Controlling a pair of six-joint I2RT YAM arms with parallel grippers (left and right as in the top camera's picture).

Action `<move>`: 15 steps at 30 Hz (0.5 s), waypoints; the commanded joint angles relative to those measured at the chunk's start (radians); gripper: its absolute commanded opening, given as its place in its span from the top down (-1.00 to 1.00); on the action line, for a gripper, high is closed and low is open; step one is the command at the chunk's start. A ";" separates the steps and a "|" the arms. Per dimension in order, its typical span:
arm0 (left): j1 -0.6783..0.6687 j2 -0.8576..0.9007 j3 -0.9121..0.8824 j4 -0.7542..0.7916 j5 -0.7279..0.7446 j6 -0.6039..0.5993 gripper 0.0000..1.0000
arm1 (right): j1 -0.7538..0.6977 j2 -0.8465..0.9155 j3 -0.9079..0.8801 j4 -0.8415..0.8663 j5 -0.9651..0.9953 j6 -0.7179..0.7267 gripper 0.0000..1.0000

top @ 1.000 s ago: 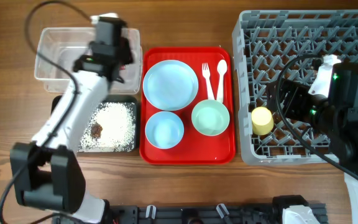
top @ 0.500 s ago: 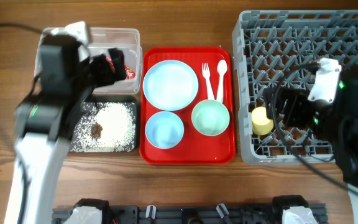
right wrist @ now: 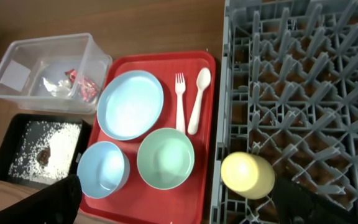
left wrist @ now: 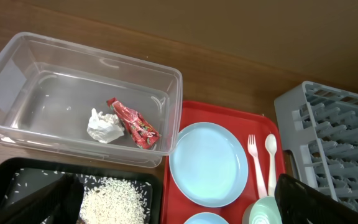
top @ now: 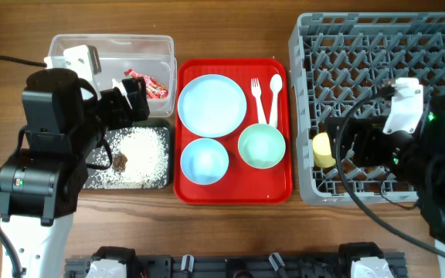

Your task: Sort waste into correct bins and load items into the dishwasher rack

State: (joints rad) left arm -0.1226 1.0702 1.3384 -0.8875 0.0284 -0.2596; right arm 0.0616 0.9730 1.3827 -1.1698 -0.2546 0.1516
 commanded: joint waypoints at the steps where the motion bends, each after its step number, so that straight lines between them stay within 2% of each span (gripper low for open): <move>1: -0.001 0.008 0.002 -0.001 0.005 0.020 -0.99 | -0.004 0.035 0.010 -0.029 0.018 -0.022 -1.00; 6: -0.001 0.008 0.002 -0.001 0.005 0.020 -1.00 | -0.003 -0.042 0.011 0.009 0.012 -0.140 -0.99; 10: -0.001 0.009 0.002 -0.001 0.005 0.020 -1.00 | -0.019 -0.180 -0.013 0.187 0.021 -0.316 -0.99; 12: -0.001 0.009 0.002 -0.001 0.005 0.020 -0.99 | -0.032 -0.241 -0.063 0.254 0.021 -0.381 -0.99; 15: -0.001 0.009 0.002 -0.001 0.005 0.020 -1.00 | -0.033 -0.374 -0.234 0.394 0.021 -0.406 -0.99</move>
State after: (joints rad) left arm -0.1226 1.0752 1.3384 -0.8909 0.0284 -0.2558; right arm 0.0345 0.6842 1.2877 -0.8318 -0.2424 -0.1669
